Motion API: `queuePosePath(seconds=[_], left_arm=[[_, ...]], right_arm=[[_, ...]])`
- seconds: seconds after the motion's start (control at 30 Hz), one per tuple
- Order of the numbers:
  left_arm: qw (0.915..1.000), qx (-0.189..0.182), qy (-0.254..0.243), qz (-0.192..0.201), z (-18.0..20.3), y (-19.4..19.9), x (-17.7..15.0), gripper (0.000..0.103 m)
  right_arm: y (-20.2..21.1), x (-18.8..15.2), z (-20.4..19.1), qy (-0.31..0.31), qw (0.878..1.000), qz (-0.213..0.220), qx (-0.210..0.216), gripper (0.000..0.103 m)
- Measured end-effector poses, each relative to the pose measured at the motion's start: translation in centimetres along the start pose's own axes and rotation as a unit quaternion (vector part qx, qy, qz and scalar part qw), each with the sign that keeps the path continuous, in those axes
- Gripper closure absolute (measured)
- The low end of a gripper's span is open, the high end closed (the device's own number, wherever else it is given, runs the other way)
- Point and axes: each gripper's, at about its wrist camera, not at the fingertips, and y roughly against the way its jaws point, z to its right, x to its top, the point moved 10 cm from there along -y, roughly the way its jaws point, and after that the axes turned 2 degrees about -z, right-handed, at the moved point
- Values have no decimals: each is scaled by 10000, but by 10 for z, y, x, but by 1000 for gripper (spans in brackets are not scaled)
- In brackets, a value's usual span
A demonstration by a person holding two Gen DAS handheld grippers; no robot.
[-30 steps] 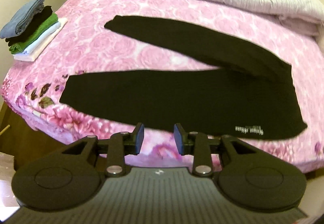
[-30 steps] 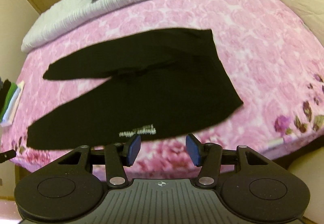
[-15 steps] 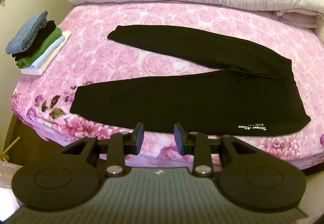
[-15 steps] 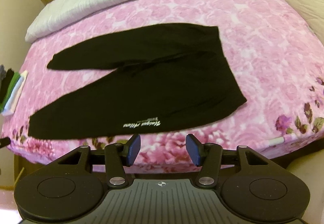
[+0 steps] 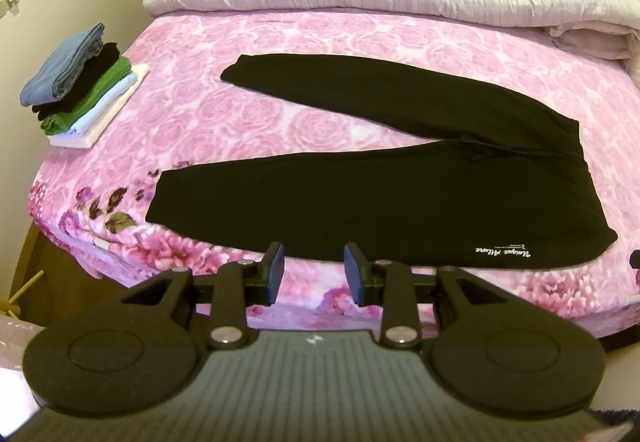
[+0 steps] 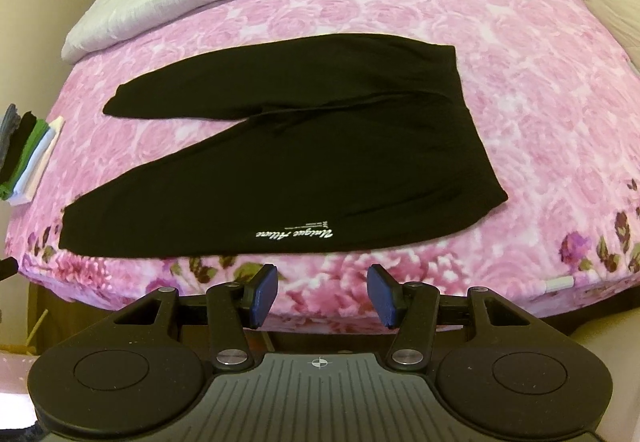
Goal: Fold clothes
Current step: 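Lay the trousers flat on the sheet and open both grippers, then lower both grippers to the trouser waistband and close them on it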
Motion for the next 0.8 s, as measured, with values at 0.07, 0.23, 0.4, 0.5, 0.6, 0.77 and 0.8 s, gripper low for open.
queuePosePath(seconds=[0.07, 0.23, 0.4, 0.5, 0.6, 0.77, 0.8], left_arm=[[10000, -7, 11, -19, -1, 0, 0, 74], [9999, -76, 14, -113, 1, -4, -4, 72], [9993, -171, -23, -323, 2, -15, -10, 72], [9989, -199, -100, -405, 3, -23, -6, 72], [9984, -222, -213, -469, 5, -37, 2, 72], [9966, -444, -447, -538, 13, -64, 27, 72], [9960, -489, -505, -544, 16, -70, 34, 72]], right_arm=[[0, 0, -2, 10, 10000, -6, 7, 50], [-2, -1, -3, -7, 10000, -74, -45, 50], [-7, 2, -6, 18, 9998, -170, -141, 50], [-10, 7, -13, 60, 9997, -175, -178, 50], [-14, 14, -20, 88, 9995, -177, -234, 50], [-27, 26, -24, -26, 9989, -258, -400, 50], [-29, 30, -24, -78, 9986, -267, -446, 50]])
